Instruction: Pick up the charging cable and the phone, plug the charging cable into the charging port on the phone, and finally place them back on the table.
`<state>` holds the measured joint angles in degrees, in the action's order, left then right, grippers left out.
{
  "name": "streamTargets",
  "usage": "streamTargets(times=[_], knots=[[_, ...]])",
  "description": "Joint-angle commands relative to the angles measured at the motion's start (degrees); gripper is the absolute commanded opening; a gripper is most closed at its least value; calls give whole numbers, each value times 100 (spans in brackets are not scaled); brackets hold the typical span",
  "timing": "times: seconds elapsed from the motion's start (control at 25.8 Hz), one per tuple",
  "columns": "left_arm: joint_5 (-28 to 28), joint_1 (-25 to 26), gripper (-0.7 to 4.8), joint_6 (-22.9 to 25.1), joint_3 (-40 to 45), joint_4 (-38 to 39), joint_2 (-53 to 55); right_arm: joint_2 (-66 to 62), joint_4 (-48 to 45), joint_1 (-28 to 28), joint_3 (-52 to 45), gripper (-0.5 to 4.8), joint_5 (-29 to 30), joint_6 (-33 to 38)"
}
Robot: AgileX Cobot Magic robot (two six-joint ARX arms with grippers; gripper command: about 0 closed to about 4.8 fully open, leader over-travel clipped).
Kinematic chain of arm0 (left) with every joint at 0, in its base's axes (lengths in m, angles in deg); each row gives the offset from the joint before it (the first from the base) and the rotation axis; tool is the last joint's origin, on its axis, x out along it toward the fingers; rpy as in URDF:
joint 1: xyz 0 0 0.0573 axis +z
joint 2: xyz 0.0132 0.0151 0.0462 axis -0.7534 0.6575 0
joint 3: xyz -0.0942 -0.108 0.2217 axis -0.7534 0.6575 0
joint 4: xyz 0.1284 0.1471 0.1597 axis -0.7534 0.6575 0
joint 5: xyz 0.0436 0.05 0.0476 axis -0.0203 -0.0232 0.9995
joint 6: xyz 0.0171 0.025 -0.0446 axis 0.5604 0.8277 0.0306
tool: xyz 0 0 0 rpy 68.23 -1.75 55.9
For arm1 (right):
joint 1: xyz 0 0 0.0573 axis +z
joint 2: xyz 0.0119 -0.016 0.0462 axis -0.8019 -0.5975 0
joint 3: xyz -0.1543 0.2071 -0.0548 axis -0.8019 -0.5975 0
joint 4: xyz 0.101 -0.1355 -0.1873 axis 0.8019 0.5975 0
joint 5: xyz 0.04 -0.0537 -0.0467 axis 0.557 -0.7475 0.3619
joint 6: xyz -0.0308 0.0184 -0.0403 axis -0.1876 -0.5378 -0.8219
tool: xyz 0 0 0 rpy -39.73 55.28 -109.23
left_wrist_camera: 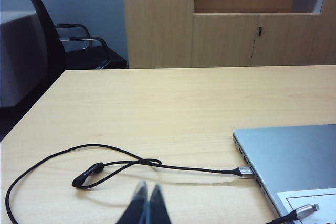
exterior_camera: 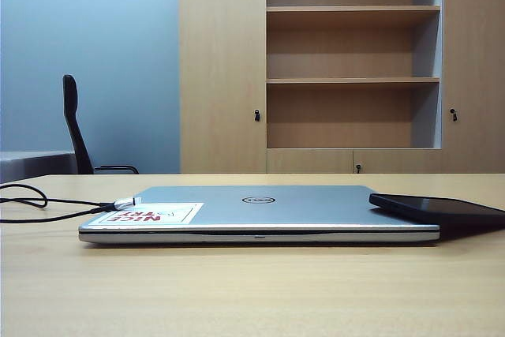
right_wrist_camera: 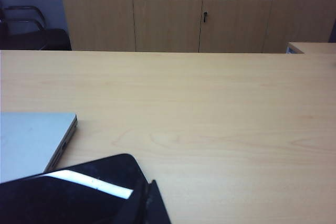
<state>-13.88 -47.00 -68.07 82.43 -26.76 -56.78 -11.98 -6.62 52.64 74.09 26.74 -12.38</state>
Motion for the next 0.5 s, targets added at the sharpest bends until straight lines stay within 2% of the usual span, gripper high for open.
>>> streamTargets(times=[0.04,0.43,0.5], knots=[[4,0,-6,7,2,-87,0,17,-249,-2,-20,-6,7,-13],[4,0,-6,-7,0,-92,0,17,-260,2,-7,-6,9,212],[4,-2,-6,-131,-15,-92,0,17,-264,2,31,-6,7,212]])
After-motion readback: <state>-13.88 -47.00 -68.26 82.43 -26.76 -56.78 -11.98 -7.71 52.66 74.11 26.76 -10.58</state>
